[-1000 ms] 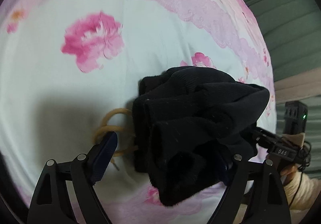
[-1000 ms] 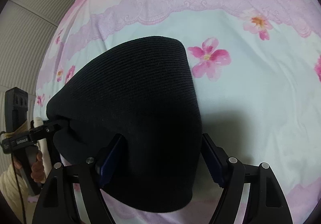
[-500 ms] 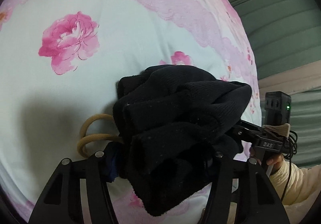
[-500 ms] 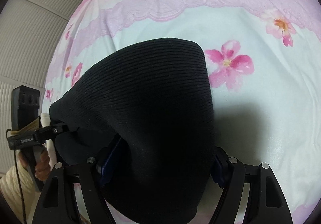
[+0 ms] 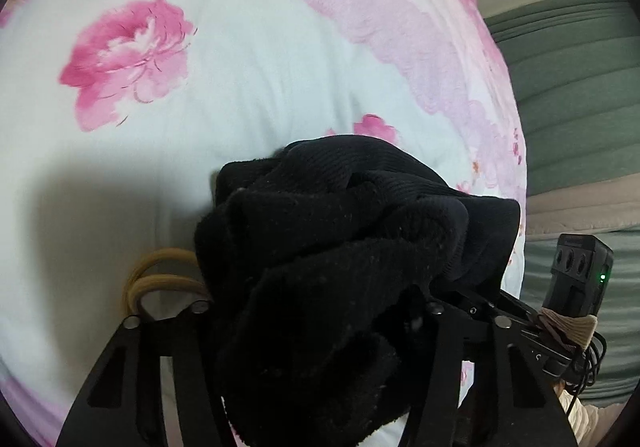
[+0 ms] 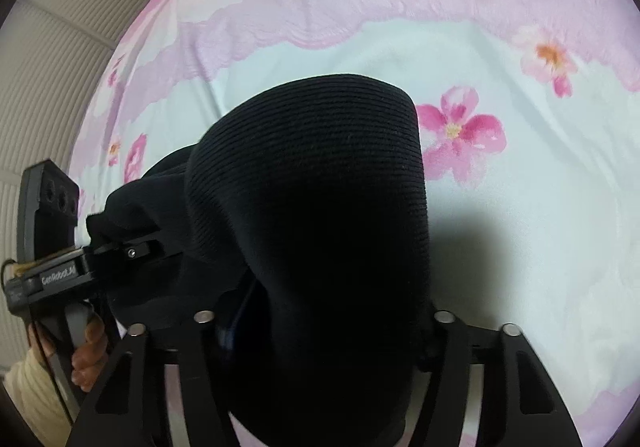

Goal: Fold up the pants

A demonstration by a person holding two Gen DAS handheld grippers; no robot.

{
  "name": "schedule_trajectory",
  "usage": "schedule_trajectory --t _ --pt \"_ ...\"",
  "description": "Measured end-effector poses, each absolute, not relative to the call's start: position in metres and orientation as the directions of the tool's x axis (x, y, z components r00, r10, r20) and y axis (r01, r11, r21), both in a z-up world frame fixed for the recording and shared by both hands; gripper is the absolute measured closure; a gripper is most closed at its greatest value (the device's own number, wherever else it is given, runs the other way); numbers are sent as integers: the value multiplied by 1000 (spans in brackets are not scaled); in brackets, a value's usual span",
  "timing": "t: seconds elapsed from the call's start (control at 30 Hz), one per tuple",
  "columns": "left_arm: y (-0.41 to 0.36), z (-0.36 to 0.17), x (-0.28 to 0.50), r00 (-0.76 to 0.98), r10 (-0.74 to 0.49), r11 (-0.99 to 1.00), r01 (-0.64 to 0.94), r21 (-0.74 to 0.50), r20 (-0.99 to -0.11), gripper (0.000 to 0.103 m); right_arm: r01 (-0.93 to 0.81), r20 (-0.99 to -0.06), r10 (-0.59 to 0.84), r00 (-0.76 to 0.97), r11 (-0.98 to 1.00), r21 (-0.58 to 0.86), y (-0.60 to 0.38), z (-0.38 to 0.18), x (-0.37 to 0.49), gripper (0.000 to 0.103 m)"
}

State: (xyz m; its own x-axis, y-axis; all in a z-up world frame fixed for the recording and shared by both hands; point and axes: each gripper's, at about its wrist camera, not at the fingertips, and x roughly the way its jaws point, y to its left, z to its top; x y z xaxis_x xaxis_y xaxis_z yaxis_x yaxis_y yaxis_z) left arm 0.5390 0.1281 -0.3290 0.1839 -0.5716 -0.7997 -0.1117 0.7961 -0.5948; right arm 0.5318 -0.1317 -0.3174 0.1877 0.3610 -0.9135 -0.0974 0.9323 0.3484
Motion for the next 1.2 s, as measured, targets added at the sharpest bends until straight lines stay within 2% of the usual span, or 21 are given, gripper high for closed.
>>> schedule_trajectory --t 0.13,0.43,0.8,1.2 --pt "132 -304 518 223 -576 790 -95 -606 -786 49 -139 -907 351 231 935 326 -131 -290 513 53" --pt "135 -205 468 342 -579 798 53 -600 -740 48 -202 -848 392 356 918 340 -135 -208 457 53" --pt "130 -98 392 450 -561 821 191 -538 -695 47 -226 -762 398 510 917 328 -130 -105 371 53" --pt "133 -39 277 552 -510 848 194 -494 -660 46 -293 -693 442 569 897 331 -120 -42 286 53"
